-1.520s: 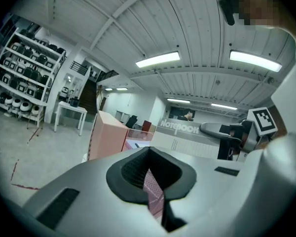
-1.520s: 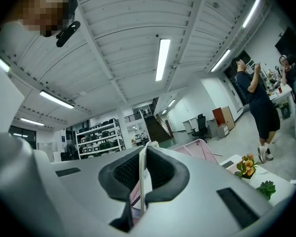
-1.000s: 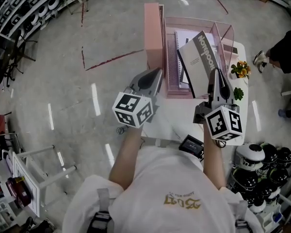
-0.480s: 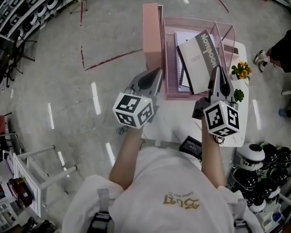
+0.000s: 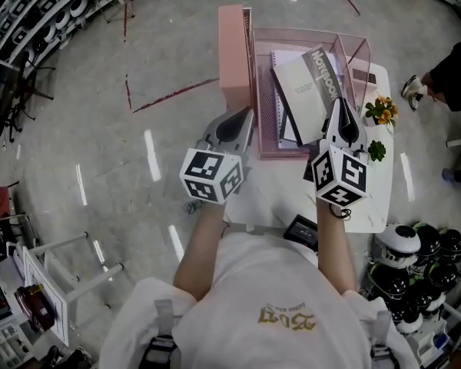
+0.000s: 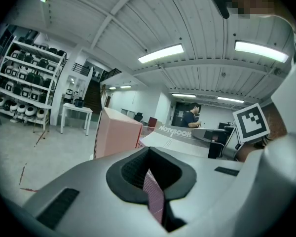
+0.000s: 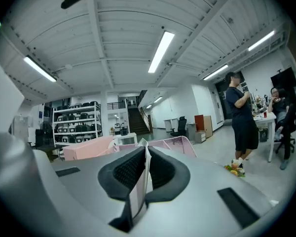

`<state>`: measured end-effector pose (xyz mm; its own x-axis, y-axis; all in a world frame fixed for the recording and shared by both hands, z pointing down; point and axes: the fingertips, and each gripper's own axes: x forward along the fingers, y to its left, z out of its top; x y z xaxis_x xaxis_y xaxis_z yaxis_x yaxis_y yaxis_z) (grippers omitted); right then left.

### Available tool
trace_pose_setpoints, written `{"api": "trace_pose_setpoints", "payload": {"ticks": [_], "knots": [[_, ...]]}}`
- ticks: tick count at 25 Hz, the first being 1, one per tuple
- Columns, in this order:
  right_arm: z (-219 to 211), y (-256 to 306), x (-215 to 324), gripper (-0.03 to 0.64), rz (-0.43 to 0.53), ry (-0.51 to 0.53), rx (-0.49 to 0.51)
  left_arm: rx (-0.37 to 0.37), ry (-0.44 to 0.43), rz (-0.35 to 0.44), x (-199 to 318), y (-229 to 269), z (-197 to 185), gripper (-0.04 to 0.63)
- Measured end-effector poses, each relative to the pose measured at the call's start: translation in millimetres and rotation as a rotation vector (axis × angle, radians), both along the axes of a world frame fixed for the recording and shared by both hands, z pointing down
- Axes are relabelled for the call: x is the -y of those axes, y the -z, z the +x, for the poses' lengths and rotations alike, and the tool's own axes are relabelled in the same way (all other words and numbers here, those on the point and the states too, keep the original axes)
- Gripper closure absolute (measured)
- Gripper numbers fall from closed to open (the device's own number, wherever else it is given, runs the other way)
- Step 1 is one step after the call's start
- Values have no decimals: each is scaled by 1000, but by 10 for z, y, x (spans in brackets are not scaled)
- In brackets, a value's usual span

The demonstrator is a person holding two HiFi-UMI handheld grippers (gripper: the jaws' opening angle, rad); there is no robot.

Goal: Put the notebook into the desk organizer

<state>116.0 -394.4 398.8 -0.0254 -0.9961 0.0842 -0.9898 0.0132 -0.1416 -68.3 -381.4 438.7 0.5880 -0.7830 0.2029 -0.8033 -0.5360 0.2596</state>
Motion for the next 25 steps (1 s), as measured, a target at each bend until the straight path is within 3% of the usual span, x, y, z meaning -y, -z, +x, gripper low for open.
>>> {"api": "trace_pose_setpoints", "payload": {"ticks": [8,14,18,25], "knots": [[-59,-189,122,534,-126,33,-118,12,14,-5,67,-32,11,580],[-168,-255,157,495,-168,73,-207,27,10,-4,74,-58,37,580],[-215,-238,153,463,-169,94,-226,35,17,0,72,-57,27,580],[-221,-148,99,462,-138,108,-193,49,20,16,49,-22,44,580]]}}
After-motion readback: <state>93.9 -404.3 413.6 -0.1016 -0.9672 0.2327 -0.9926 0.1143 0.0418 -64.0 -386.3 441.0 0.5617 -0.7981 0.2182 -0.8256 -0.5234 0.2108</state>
